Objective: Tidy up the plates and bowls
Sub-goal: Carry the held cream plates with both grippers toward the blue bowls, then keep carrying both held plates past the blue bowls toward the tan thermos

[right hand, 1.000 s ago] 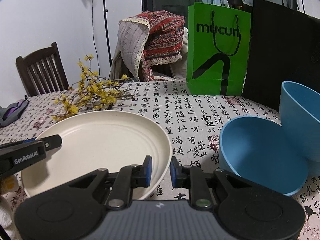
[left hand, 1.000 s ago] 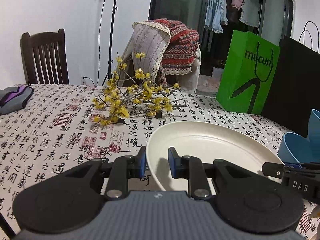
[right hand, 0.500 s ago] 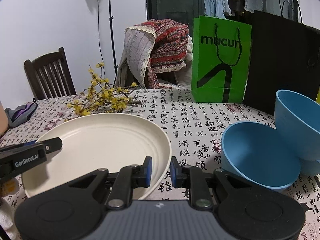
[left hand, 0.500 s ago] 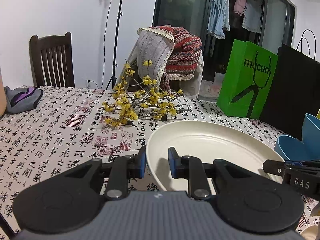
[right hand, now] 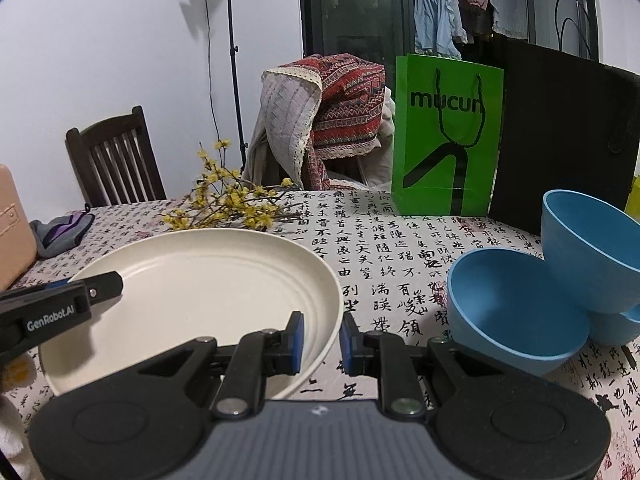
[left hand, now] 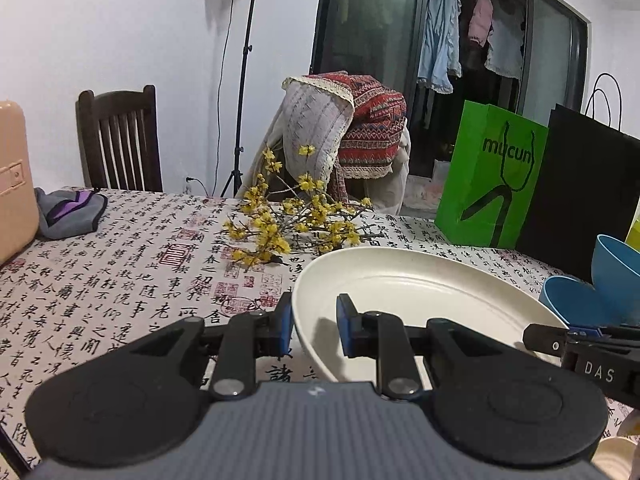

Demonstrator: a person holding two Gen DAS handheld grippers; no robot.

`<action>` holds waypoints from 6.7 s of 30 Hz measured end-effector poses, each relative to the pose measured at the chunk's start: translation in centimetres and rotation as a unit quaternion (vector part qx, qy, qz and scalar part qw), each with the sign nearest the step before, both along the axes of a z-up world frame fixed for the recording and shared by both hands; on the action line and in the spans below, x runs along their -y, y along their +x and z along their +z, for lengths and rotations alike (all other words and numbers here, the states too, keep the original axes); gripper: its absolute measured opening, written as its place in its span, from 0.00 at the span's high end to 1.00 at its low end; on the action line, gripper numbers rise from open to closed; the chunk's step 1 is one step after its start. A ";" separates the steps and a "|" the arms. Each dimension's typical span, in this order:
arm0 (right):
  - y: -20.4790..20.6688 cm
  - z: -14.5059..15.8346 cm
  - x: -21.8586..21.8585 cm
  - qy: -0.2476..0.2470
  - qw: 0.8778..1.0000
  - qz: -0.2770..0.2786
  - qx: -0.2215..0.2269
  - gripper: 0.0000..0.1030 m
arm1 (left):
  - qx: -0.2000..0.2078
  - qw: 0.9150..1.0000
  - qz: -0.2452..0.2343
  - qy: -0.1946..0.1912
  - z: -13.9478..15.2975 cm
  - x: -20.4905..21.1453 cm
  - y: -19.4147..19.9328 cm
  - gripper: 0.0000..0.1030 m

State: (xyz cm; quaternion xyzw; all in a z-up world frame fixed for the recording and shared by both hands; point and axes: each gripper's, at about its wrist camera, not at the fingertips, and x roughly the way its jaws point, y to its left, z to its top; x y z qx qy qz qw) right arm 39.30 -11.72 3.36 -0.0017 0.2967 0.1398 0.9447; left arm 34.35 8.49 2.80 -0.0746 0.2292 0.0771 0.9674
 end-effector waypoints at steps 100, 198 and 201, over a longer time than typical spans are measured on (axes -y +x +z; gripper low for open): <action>-16.4 0.9 8.9 0.049 0.996 -0.035 0.067 0.82 | 0.060 0.997 -0.049 0.017 2.3 8.1 -16.9 0.78; -19.5 -6.8 18.4 0.054 0.988 -0.128 0.073 0.82 | 0.016 0.985 -0.153 0.082 -5.5 18.3 -16.2 0.78; -19.5 -7.2 18.3 0.051 0.988 -0.129 0.072 0.82 | 0.017 0.984 -0.154 0.093 -5.9 18.5 -16.2 0.78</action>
